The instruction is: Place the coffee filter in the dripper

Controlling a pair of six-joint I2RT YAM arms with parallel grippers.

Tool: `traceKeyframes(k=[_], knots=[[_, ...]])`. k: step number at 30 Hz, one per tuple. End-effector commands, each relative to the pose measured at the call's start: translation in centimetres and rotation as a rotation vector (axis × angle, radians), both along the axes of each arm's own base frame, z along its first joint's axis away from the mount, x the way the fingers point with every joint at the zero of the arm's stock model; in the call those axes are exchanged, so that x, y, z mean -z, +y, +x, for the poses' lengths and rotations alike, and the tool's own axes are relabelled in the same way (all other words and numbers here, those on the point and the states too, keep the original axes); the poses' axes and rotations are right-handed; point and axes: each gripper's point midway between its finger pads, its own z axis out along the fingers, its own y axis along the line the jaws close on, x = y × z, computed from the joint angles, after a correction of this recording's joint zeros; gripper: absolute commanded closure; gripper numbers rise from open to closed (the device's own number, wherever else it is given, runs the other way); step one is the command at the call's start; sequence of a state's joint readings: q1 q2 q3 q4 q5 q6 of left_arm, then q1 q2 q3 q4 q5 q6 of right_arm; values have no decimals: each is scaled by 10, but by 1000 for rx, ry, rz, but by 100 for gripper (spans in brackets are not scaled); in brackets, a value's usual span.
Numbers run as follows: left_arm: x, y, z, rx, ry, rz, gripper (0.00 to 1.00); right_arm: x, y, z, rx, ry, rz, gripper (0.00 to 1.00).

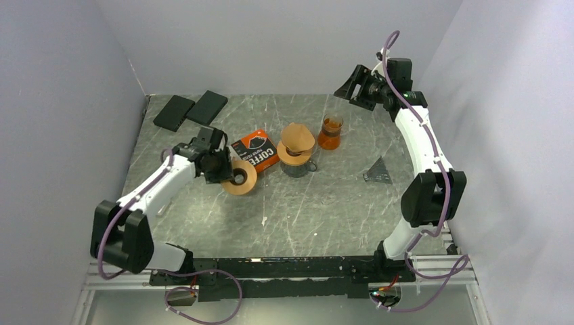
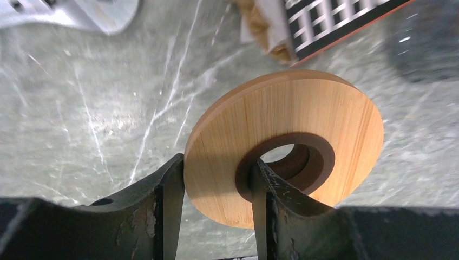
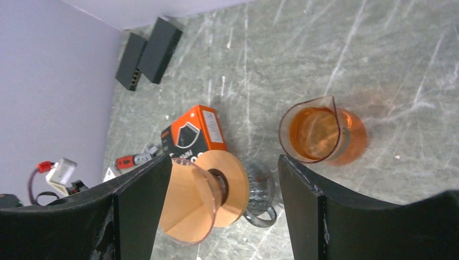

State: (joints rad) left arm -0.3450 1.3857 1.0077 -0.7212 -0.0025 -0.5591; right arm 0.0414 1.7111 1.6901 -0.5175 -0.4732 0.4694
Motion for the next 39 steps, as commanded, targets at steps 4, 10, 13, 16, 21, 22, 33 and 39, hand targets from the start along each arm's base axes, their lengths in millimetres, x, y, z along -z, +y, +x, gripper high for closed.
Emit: traceKeyframes(k=[4, 10, 13, 16, 21, 22, 33, 39], knots=[[-104, 2, 43, 27, -361, -4, 53, -83, 17, -20, -86, -209, 109, 21], [-181, -23, 80, 104, -595, -96, 54, -97, 44, -39, -254, -254, 184, 17], [-211, -39, 98, 137, -659, -154, 54, -101, 62, -51, -340, -258, 227, 16], [-234, -55, 111, 175, -705, -207, 54, -107, 78, -65, -411, -272, 260, 13], [-256, -81, 125, 219, -740, -263, 55, -116, 114, -85, -522, -293, 292, 14], [-257, -86, 125, 227, -741, -280, 55, -118, 122, -87, -540, -300, 291, 14], [-257, -113, 118, 265, -718, -349, 56, -95, 175, -92, -612, -255, 279, 31], [-257, -117, 116, 277, -717, -361, 56, -81, 186, -91, -615, -228, 275, 49]])
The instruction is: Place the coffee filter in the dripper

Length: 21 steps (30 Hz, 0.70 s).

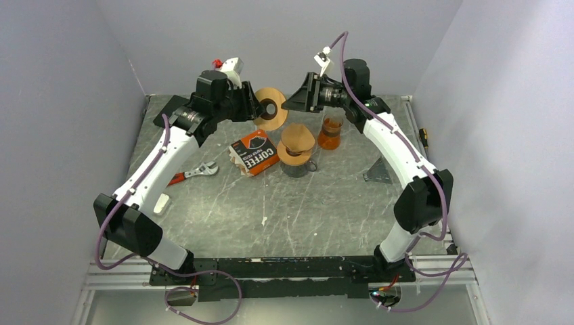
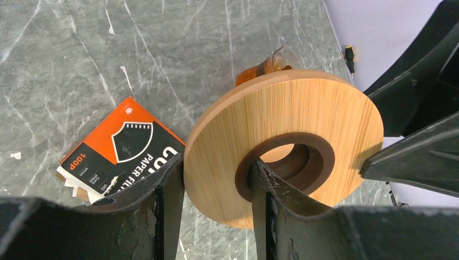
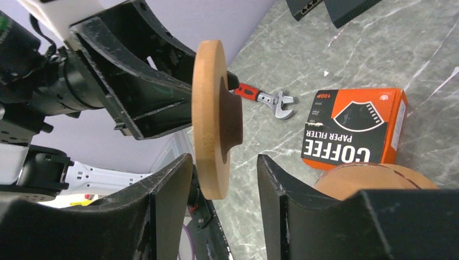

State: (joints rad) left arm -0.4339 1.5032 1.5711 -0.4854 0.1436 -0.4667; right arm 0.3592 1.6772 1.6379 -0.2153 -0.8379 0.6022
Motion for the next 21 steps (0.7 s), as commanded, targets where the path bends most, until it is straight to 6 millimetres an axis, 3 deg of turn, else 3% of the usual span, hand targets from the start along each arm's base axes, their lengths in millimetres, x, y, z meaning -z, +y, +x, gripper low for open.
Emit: traceKeyframes(k=[1, 5, 8, 13, 19, 21], knots=[[-37, -11, 3, 30, -88, -74, 56, -15, 6, 5, 5, -73, 24, 53], [-35, -12, 2, 32, -85, -76, 56, -12, 10, 5, -13, -60, 32, 76], [-34, -11, 2, 30, -80, -70, 54, -12, 10, 5, -14, -58, 32, 99], [-35, -16, 2, 50, -84, -91, 41, -10, 9, 6, -9, -69, 14, 100], [-50, -24, -1, 113, -149, -115, 8, -7, -1, 16, 25, -62, -8, 100], [-56, -24, -2, 125, -178, -113, 2, -4, -8, 22, 44, -54, -11, 100]])
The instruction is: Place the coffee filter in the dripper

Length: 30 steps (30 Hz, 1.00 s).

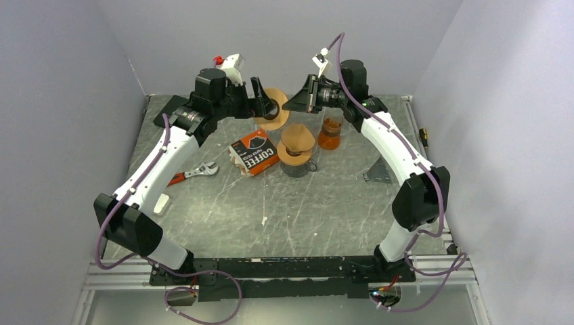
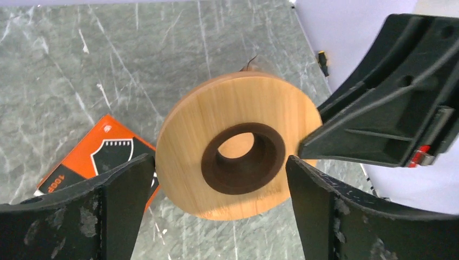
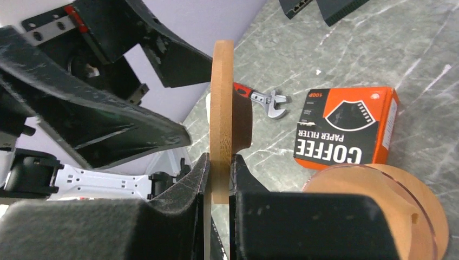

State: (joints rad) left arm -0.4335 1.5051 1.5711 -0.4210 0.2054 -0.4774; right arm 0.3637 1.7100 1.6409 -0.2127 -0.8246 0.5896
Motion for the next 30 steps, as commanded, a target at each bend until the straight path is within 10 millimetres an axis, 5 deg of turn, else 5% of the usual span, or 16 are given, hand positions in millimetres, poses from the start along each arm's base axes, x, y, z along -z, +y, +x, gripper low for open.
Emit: traceKeyframes(k=[1, 5, 12, 21, 30], knots=[[-45, -11, -4, 73, -156, -59, 1, -18, -17, 16, 48, -65, 6, 100], [-46, -1, -4, 52, -209, -13, 1, -17, -42, 27, 90, -48, 24, 100], [-28, 50, 15, -69, -142, 42, 0, -13, -102, 44, 246, -22, 20, 100], [37, 133, 27, -245, 19, 95, 0, 8, -157, 51, 399, 73, 70, 100], [102, 170, 18, -321, 122, 255, 1, 28, -188, 67, 473, 174, 128, 100]])
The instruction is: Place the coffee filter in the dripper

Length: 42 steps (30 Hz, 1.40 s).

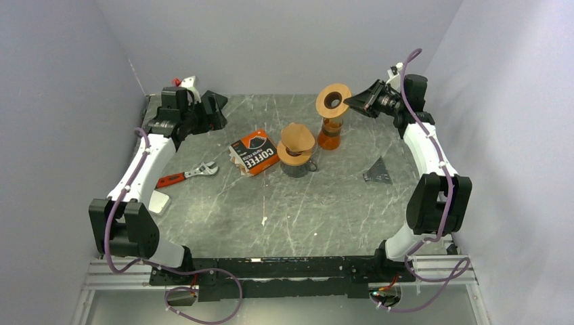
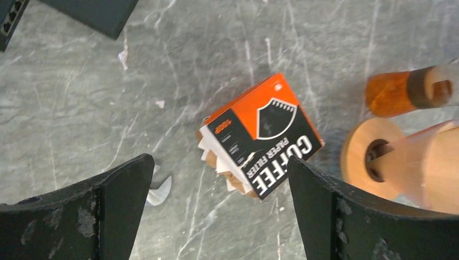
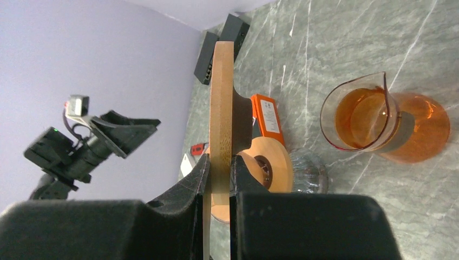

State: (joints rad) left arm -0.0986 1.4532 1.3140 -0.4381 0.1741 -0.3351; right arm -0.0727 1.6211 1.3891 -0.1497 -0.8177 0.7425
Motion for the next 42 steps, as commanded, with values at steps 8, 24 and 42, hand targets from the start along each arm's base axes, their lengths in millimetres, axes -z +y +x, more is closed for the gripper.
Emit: traceKeyframes(k=[8, 24, 42], knots=[[24, 12, -9, 20, 7, 93, 0, 10, -10, 26, 22, 25, 93, 100], [36, 3, -11, 61, 42, 60, 0, 76, -27, 52, 76, 138, 100, 100], [41, 1, -9, 70, 59, 57, 1, 117, -32, 44, 54, 239, 102, 100]])
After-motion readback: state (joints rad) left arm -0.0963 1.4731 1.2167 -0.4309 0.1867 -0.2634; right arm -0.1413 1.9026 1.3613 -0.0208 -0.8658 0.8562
